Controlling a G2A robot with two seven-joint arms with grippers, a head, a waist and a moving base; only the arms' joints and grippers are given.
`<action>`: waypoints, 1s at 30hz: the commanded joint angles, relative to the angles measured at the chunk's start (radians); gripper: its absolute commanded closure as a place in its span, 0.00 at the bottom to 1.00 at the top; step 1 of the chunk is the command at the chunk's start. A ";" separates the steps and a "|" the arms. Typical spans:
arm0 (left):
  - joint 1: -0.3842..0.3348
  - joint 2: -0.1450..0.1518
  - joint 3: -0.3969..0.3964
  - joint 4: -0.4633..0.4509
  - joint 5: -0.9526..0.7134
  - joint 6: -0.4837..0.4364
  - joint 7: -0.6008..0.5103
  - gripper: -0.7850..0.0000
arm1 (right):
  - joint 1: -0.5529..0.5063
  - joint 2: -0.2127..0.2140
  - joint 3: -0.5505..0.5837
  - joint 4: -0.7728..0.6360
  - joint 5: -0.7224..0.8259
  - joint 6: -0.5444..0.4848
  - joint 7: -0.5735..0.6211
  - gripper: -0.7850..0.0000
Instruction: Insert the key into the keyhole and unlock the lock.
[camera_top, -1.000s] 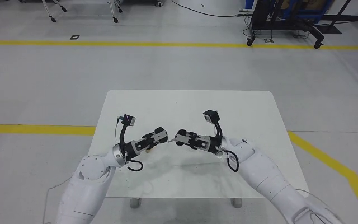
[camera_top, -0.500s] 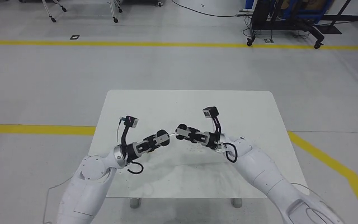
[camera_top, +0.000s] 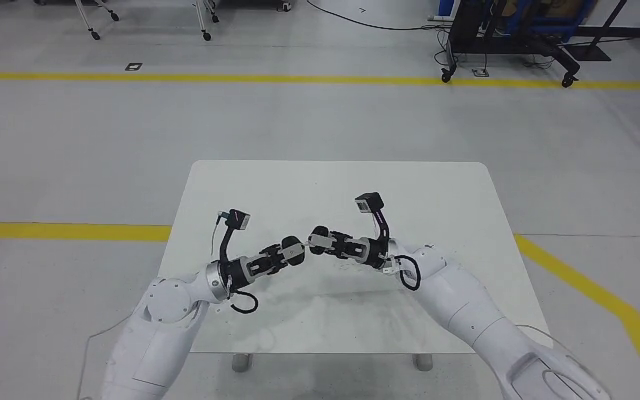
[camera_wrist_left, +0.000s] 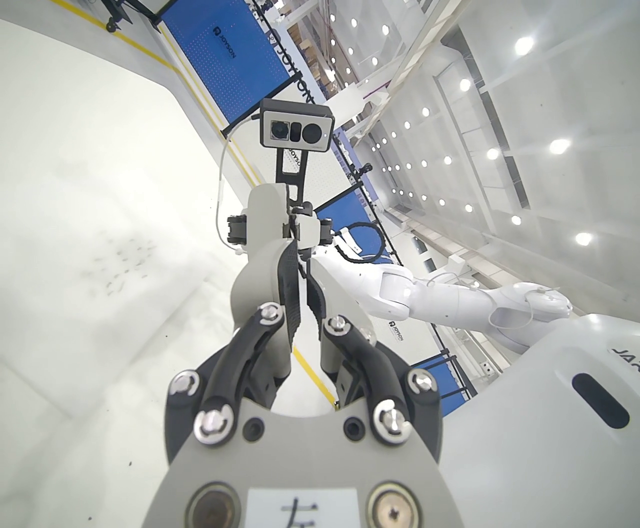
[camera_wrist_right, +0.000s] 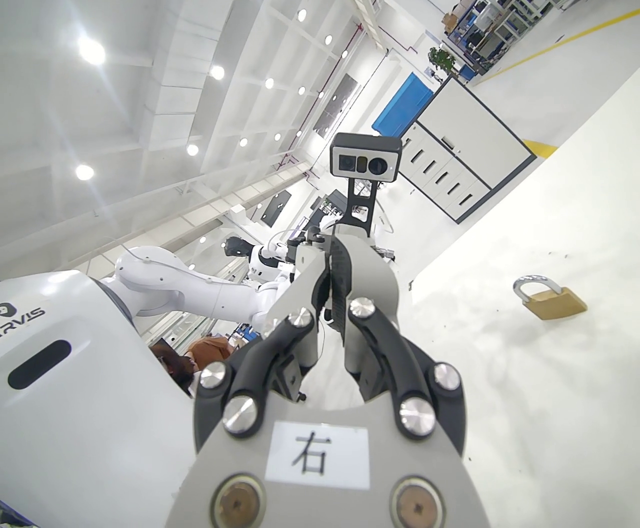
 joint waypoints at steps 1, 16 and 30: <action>0.000 0.001 0.001 0.000 0.002 0.003 0.004 1.00 | -0.001 0.000 0.002 -0.001 -0.004 -0.001 -0.001 1.00; 0.002 0.010 -0.005 -0.002 0.001 -0.001 0.034 1.00 | -0.009 0.000 0.012 -0.006 -0.009 0.000 -0.004 0.00; 0.001 0.023 -0.012 -0.004 0.020 -0.034 -0.007 1.00 | 0.010 0.058 0.086 -0.135 -0.381 0.136 0.106 0.00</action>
